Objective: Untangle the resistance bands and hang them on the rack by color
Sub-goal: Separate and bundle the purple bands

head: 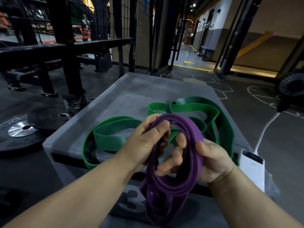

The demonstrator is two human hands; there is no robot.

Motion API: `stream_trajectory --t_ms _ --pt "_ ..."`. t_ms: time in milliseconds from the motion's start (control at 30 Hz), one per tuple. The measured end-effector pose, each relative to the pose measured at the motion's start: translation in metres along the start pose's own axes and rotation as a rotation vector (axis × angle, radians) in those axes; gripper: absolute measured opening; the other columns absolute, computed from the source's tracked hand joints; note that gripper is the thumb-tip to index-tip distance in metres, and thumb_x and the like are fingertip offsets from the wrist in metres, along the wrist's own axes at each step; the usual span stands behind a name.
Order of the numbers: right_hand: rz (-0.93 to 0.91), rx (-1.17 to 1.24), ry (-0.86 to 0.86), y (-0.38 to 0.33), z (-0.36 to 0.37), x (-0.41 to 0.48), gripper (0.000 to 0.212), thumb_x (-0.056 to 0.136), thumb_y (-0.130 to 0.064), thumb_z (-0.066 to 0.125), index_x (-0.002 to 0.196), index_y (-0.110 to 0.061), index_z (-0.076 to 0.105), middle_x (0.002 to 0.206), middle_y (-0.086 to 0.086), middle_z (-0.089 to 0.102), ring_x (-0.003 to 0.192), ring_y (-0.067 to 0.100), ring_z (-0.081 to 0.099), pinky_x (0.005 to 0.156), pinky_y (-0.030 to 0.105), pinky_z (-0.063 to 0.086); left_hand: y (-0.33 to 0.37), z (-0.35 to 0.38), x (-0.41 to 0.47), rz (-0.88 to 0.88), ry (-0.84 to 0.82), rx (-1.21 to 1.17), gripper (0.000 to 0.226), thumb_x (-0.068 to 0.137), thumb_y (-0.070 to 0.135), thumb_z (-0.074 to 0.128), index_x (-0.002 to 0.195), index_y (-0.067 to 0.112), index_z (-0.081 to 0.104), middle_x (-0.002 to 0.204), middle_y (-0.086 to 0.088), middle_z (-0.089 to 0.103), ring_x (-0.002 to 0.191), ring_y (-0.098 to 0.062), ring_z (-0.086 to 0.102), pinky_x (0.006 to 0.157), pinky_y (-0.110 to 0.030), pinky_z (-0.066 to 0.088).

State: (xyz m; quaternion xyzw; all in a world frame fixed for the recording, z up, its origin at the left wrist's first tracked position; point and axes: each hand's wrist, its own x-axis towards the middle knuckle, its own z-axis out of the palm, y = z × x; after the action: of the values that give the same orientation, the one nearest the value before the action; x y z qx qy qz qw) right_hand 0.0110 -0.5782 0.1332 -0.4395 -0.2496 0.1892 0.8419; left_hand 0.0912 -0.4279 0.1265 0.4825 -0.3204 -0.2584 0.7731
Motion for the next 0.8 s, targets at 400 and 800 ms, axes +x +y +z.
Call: stream_trajectory --t_ms 400,800 --pt "-0.264 0.190 0.127 -0.039 0.000 -0.005 0.045 0.098 -0.019 0.052 0.137 -0.003 0.036 0.071 0.001 0.036 0.063 0.014 0.035 0.067 0.030 0.033 -0.030 -0.013 0.000 -0.407 -0.291 0.363 0.082 0.060 0.055 0.084 0.122 0.012 0.052 0.101 -0.004 0.065 0.092 -0.015 0.062 0.092 -0.034 0.051" --pt "-0.444 0.248 0.217 -0.066 -0.011 -0.027 0.047 0.098 -0.017 0.048 0.142 -0.005 0.035 0.079 0.010 0.057 0.068 0.022 0.052 0.072 0.029 0.038 -0.030 -0.020 0.007 -0.436 -0.148 0.778 0.009 0.082 0.031 0.075 0.089 0.031 0.069 0.095 0.009 0.073 0.093 -0.011 0.068 0.092 -0.027 0.050"
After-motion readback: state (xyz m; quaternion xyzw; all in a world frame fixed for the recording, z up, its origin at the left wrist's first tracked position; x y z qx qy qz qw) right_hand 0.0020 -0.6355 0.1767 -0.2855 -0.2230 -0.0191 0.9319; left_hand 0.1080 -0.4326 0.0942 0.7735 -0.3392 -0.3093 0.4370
